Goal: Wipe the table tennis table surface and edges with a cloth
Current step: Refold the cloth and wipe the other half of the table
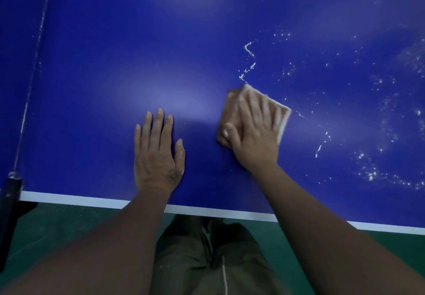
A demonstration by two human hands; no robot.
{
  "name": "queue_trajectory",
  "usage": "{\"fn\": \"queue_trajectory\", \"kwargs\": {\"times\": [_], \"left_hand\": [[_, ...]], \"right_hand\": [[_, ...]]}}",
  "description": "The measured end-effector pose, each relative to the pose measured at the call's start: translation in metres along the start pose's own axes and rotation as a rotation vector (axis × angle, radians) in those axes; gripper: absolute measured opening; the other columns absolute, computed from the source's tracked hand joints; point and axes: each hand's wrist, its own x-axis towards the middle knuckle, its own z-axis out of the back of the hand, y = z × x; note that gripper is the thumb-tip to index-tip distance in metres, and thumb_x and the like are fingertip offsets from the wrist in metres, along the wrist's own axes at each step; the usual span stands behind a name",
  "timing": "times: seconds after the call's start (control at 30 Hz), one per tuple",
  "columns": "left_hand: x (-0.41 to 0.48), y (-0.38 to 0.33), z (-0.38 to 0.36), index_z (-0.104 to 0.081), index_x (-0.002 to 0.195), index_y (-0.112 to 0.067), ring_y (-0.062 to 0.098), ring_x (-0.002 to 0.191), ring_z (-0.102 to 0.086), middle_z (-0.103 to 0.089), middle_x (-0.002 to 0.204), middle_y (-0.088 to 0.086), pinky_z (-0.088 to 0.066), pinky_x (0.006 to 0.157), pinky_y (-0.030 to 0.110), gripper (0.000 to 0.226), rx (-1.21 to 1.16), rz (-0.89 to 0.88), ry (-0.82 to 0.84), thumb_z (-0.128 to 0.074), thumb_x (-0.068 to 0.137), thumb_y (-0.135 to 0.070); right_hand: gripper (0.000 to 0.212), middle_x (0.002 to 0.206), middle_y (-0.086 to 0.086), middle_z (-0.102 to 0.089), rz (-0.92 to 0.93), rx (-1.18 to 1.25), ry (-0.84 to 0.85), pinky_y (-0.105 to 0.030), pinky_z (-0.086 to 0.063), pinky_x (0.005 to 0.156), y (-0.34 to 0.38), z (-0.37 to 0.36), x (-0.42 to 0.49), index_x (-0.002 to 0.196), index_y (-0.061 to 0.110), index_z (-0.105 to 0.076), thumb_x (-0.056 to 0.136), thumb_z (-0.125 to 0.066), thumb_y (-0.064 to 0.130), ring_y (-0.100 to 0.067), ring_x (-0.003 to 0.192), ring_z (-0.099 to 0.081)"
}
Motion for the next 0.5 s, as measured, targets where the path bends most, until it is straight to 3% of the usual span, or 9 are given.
{"fn": "queue_trajectory", "kwargs": {"times": [0.13,0.27,0.5], "left_hand": [[0.006,-0.004,0.002,-0.043,0.165,-0.004,0.035,0.167,-0.023,-0.033,0.176,0.015,-0.014,0.137,0.054,0.061,-0.023,0.011,-0.007,-0.049,0.111,-0.032],[0.042,-0.008,0.007,-0.051,0.158,0.0,0.037,0.163,-0.033,-0.043,0.17,0.018,-0.02,0.136,0.055,0.053,-0.065,-0.027,-0.042,-0.056,0.111,-0.025],[0.134,-0.027,0.003,-0.041,0.165,-0.004,0.033,0.168,-0.019,-0.028,0.178,0.014,-0.01,0.138,0.05,0.061,-0.072,-0.015,-0.021,-0.044,0.112,-0.035]], "right_hand": [[0.073,0.179,0.005,-0.022,0.127,0.043,-0.035,-0.064,-0.009,0.131,0.044,-0.011,0.039,0.168,0.025,-0.034,0.106,-0.044,0.062,-0.023,0.167,-0.011],[0.07,0.177,0.006,-0.027,0.153,0.065,-0.071,-0.063,-0.011,0.131,0.012,-0.005,0.053,0.166,0.025,-0.04,0.105,-0.05,0.059,-0.023,0.166,-0.015],[0.073,0.181,0.008,-0.007,-0.27,0.037,0.016,-0.062,0.0,0.132,-0.088,0.021,0.042,0.171,0.028,-0.022,0.107,-0.033,0.06,-0.019,0.168,0.003]]}}
